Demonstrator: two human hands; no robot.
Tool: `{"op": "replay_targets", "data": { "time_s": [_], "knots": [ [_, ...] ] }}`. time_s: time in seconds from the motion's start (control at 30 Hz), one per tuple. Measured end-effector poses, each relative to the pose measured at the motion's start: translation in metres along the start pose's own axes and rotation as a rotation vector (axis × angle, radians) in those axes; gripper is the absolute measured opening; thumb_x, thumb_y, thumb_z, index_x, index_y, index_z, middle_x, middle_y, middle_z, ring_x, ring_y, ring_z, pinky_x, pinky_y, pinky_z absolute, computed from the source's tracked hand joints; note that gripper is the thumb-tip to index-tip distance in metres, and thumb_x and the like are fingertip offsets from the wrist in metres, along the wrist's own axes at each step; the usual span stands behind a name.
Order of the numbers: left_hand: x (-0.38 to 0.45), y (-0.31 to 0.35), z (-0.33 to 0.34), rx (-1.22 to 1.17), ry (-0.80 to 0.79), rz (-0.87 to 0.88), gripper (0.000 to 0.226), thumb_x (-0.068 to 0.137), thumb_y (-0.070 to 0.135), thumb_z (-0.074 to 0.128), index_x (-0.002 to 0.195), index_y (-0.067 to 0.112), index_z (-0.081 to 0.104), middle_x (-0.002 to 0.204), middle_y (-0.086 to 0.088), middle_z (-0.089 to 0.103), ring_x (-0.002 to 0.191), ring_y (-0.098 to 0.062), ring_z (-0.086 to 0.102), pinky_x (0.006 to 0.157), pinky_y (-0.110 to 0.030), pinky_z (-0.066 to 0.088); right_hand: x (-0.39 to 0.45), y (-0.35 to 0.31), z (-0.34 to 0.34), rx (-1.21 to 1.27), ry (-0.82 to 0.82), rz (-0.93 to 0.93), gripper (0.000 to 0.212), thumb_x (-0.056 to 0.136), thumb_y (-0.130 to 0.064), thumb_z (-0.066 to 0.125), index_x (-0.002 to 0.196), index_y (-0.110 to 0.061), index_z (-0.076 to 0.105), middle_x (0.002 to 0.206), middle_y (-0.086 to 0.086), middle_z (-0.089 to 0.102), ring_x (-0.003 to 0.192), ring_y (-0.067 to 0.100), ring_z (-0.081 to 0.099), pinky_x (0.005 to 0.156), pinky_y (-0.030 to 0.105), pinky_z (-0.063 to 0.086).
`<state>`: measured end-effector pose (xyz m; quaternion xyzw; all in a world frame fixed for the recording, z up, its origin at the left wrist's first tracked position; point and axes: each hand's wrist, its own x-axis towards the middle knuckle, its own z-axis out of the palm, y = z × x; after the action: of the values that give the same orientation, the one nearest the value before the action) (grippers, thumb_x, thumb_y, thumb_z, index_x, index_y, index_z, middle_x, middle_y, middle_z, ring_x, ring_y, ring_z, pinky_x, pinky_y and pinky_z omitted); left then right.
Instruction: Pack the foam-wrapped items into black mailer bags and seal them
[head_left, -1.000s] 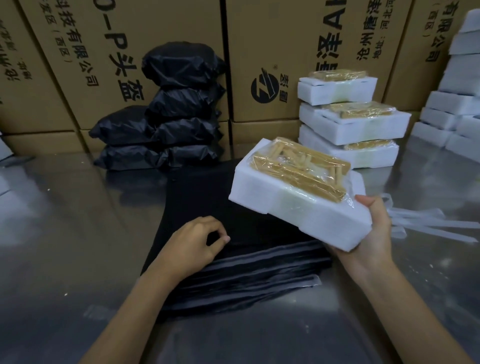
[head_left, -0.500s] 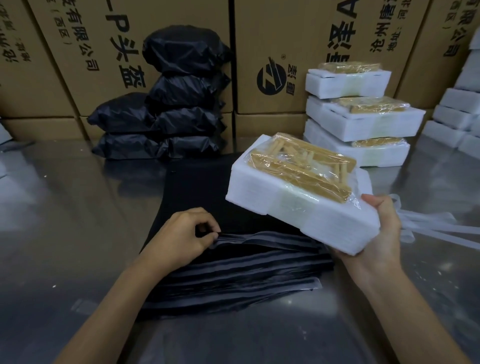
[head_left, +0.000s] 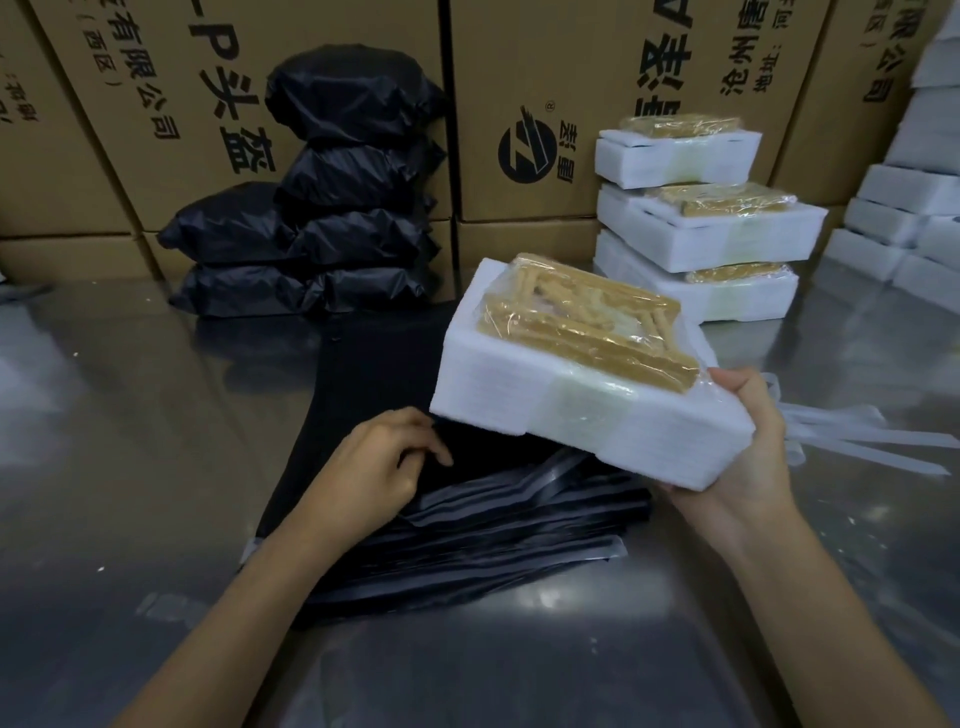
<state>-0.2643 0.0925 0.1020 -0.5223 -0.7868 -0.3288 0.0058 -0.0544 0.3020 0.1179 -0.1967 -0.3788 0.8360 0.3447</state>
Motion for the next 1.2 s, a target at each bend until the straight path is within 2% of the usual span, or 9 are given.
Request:
{"op": "replay_targets", "data": {
  "time_s": [0.17, 0.27, 0.37, 0.5, 0.67, 0.83, 0.97, 1.07, 1.2],
  "knots": [
    [-0.001, 0.001, -0.003, -0.091, -0.033, 0.014, 0.045, 0.088, 0.004, 0.068, 0.125, 0.03, 0.066, 0.121, 0.035, 0.054, 0.117, 0.012, 0.05, 0.098, -0.013, 0.042, 0.0, -0.017, -0.015, -0.018, -0.196, 0.158, 0.032, 0.056, -0.037, 0.075, 0.081, -0.018, 0.077, 0.079, 0.003, 0.07, 0.073, 0.021, 0.07, 0.066, 0.032, 0.056],
    [0.0, 0.001, -0.004, -0.209, 0.041, -0.057, 0.05, 0.088, 0.007, 0.07, 0.13, 0.032, 0.06, 0.135, 0.031, 0.051, 0.127, 0.011, 0.044, 0.106, -0.013, 0.037, -0.004, -0.022, -0.021, -0.114, -0.28, 0.235, 0.039, 0.041, -0.033, 0.081, 0.073, -0.011, 0.078, 0.067, 0.009, 0.069, 0.063, 0.023, 0.07, 0.056, 0.029, 0.056],
    [-0.001, -0.002, -0.004, -0.163, 0.006, -0.148, 0.071, 0.091, 0.012, 0.069, 0.15, 0.031, 0.036, 0.152, 0.016, 0.025, 0.142, 0.005, 0.013, 0.116, -0.017, 0.015, -0.007, -0.023, -0.023, -0.236, -0.281, 0.261, 0.038, 0.035, -0.035, 0.084, 0.063, -0.01, 0.077, 0.058, 0.01, 0.067, 0.053, 0.021, 0.066, 0.048, 0.025, 0.053],
    [-0.003, -0.001, -0.004, -0.077, -0.003, -0.083, 0.08, 0.094, 0.013, 0.066, 0.15, 0.047, 0.019, 0.149, 0.022, 0.015, 0.14, 0.011, 0.003, 0.112, -0.011, 0.005, -0.006, -0.021, -0.022, -0.274, -0.246, 0.29, 0.027, 0.039, -0.034, 0.08, 0.056, -0.015, 0.072, 0.053, 0.006, 0.062, 0.05, 0.02, 0.064, 0.048, 0.023, 0.051],
    [-0.001, -0.003, -0.005, 0.081, 0.052, -0.007, 0.086, 0.092, -0.003, 0.058, 0.155, 0.037, 0.016, 0.151, 0.023, 0.016, 0.13, 0.028, -0.001, 0.105, 0.003, 0.003, -0.002, -0.024, -0.022, -0.237, -0.175, 0.197, 0.017, 0.061, -0.037, 0.07, 0.057, -0.021, 0.073, 0.06, 0.002, 0.067, 0.056, 0.018, 0.068, 0.053, 0.025, 0.055],
    [-0.003, 0.007, 0.0, 0.117, 0.094, 0.051, 0.092, 0.089, -0.004, 0.059, 0.155, 0.038, 0.009, 0.146, 0.048, -0.005, 0.128, 0.032, -0.007, 0.099, 0.008, 0.003, 0.005, -0.021, -0.027, -0.335, 0.016, 0.139, 0.029, 0.08, -0.041, 0.056, 0.057, -0.026, 0.067, 0.065, 0.001, 0.061, 0.055, 0.019, 0.061, 0.058, 0.032, 0.032],
    [-0.002, 0.012, 0.004, 0.094, 0.128, 0.036, 0.09, 0.092, 0.001, 0.059, 0.154, 0.04, 0.005, 0.15, 0.04, -0.003, 0.129, 0.031, -0.009, 0.099, 0.009, 0.002, 0.005, -0.023, -0.032, -0.393, 0.003, 0.153, 0.016, 0.066, -0.04, 0.067, 0.061, -0.025, 0.067, 0.067, 0.003, 0.065, 0.058, 0.019, 0.065, 0.059, 0.031, 0.042],
    [-0.002, 0.013, 0.003, 0.086, 0.116, 0.058, 0.09, 0.094, 0.004, 0.058, 0.154, 0.043, 0.003, 0.145, 0.049, -0.008, 0.13, 0.031, -0.009, 0.097, 0.009, 0.001, 0.005, -0.02, -0.028, -0.401, -0.023, 0.172, 0.028, 0.053, -0.042, 0.074, 0.07, -0.02, 0.071, 0.072, 0.007, 0.069, 0.063, 0.021, 0.067, 0.062, 0.032, 0.046],
    [-0.003, 0.018, 0.005, 0.109, 0.086, 0.116, 0.093, 0.089, -0.002, 0.058, 0.155, 0.038, 0.007, 0.15, 0.048, -0.007, 0.129, 0.031, 0.0, 0.099, 0.008, 0.006, 0.004, -0.009, -0.015, -0.385, 0.021, 0.091, 0.024, 0.068, -0.049, 0.067, 0.072, -0.026, 0.074, 0.076, 0.005, 0.072, 0.06, 0.019, 0.068, 0.047, 0.027, 0.046]
  ]
}}
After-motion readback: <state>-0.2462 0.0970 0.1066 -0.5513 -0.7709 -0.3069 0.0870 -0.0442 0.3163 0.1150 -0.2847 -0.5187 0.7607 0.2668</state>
